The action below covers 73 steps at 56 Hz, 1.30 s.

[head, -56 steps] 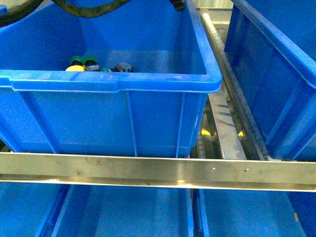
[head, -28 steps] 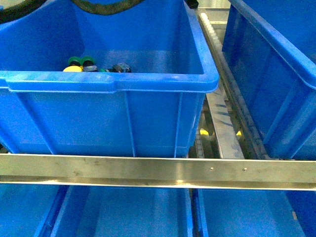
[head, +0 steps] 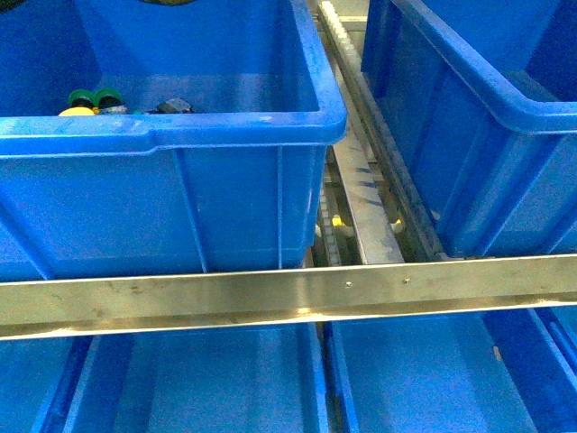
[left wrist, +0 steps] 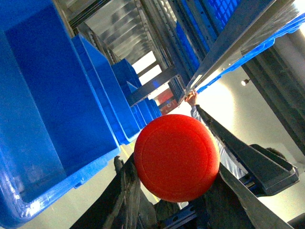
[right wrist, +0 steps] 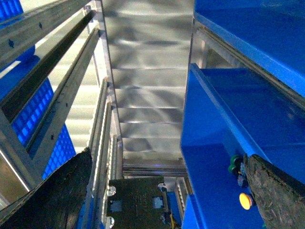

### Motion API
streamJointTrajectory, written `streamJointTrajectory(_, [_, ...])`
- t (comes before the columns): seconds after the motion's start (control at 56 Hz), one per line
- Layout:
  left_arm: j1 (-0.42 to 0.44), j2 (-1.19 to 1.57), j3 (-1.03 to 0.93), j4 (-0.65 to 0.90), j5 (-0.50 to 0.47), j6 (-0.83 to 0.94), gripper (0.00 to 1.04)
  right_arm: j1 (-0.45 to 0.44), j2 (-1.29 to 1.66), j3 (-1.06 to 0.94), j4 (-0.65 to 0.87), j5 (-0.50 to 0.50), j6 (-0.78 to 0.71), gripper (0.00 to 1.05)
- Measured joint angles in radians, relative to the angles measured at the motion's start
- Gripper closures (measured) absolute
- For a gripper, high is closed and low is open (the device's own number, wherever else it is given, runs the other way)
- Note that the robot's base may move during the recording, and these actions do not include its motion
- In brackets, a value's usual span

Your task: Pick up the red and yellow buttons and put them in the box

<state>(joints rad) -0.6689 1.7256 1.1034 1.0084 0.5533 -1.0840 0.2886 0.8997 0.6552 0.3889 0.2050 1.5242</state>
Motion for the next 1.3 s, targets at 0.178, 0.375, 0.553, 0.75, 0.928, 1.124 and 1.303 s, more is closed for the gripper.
streamJointTrajectory(0.178, [-0.010,0.034,0.018,-0.001,-0.004,0.003,0.74,-0.006,0.023,0.034,0.016,-0.015,-0.018,0.07])
streamJointTrajectory(0.375, [-0.022,0.074,0.034,-0.001,-0.007,0.007,0.75,-0.006,0.051,0.053,0.024,-0.017,-0.030,0.07])
streamJointTrajectory(0.553, [-0.031,0.094,0.055,-0.001,-0.014,0.006,0.75,-0.005,0.061,0.055,0.026,-0.023,-0.032,0.07])
streamJointTrajectory(0.75, [-0.040,0.116,0.076,-0.001,-0.018,0.007,0.75,-0.016,0.062,0.055,0.015,-0.039,-0.045,0.20])
streamJointTrajectory(0.928, [-0.046,0.121,0.089,-0.001,-0.026,0.007,0.75,-0.030,0.062,0.054,0.001,-0.045,-0.064,0.47])
streamJointTrajectory(1.124, [-0.048,0.121,0.101,-0.013,-0.030,0.009,0.75,-0.043,0.062,0.053,-0.004,-0.049,-0.081,0.71])
streamJointTrajectory(1.303, [-0.047,0.113,0.100,-0.016,-0.038,0.013,0.71,-0.047,0.062,0.052,-0.004,-0.049,-0.081,0.71])
